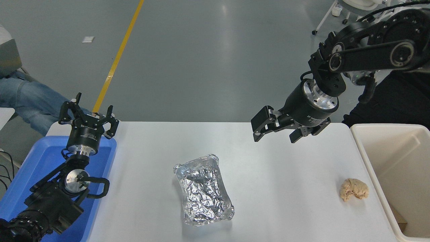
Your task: Pick up foil plate and place in dustbin
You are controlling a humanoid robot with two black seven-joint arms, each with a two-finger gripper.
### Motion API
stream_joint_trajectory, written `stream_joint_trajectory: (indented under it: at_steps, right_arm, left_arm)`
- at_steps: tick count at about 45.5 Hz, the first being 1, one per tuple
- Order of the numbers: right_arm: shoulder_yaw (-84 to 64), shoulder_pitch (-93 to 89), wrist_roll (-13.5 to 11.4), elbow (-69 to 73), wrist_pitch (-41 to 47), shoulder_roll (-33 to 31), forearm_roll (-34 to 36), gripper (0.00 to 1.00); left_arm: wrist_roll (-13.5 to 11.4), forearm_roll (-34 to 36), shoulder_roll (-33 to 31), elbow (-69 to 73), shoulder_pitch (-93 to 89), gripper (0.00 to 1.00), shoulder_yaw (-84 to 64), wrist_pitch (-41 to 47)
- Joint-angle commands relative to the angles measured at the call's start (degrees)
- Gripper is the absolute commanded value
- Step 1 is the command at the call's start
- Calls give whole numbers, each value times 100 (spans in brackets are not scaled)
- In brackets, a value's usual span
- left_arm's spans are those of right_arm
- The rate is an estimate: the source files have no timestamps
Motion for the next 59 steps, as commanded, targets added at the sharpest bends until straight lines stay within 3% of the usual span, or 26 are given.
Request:
stream_joint_trajectory:
  at_steps: [1, 59]
  right_arm:
    - [-10, 15, 3, -10, 3, -80, 1, 100]
    - [148, -434, 3, -265, 3, 175, 1, 100]
  left_arm:
    - [0, -1, 0, 0, 0, 99, -2, -2]
    - [0, -1, 0, 0, 0, 99, -2, -2]
